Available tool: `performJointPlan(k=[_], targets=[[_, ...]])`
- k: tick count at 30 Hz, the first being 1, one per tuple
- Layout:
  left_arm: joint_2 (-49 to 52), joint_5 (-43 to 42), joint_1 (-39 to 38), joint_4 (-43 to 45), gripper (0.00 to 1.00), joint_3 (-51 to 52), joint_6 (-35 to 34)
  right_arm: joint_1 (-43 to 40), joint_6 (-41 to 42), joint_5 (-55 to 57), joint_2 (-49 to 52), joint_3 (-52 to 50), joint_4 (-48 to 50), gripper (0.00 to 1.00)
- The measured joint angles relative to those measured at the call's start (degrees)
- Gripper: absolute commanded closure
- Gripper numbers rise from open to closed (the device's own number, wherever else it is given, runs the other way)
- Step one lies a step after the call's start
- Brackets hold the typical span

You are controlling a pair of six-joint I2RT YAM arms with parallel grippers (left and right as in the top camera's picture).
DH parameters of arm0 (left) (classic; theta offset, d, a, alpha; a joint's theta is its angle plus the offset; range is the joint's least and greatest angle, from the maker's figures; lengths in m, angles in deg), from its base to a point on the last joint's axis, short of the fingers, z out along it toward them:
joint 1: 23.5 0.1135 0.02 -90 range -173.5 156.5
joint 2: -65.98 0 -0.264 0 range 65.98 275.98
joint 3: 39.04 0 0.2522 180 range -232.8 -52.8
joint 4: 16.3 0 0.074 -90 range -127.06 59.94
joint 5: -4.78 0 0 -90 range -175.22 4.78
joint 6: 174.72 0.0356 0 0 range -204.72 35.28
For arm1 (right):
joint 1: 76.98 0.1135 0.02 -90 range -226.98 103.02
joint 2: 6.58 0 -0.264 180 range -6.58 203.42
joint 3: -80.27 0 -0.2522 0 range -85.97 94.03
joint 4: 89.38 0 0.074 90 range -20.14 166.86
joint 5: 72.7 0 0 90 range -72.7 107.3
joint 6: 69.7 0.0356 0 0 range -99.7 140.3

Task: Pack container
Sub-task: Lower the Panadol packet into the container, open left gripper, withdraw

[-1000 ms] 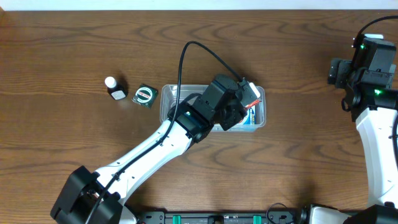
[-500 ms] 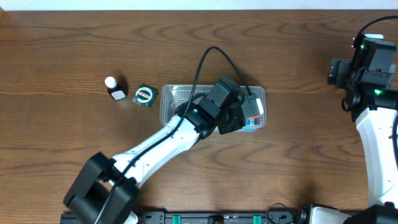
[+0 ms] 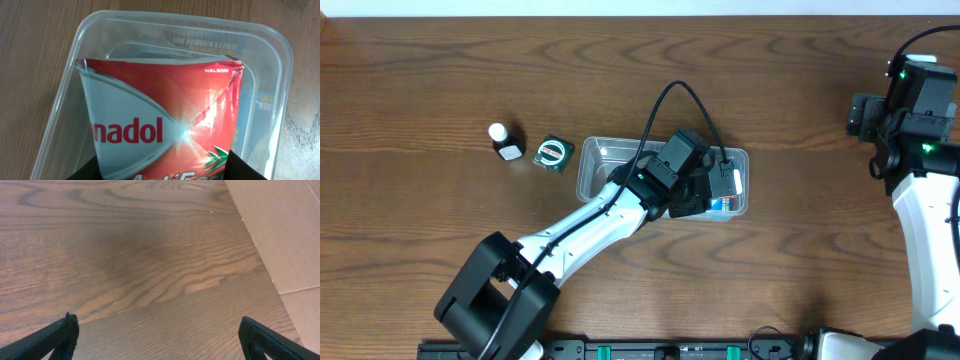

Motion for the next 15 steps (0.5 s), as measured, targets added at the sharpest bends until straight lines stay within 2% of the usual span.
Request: performJointPlan(k=[15], targets=[[0.0, 0.0, 0.0, 1.6, 0.29, 0.0, 0.5, 0.0, 0.0, 0.0, 0.0, 0.0, 0.0, 0.01]])
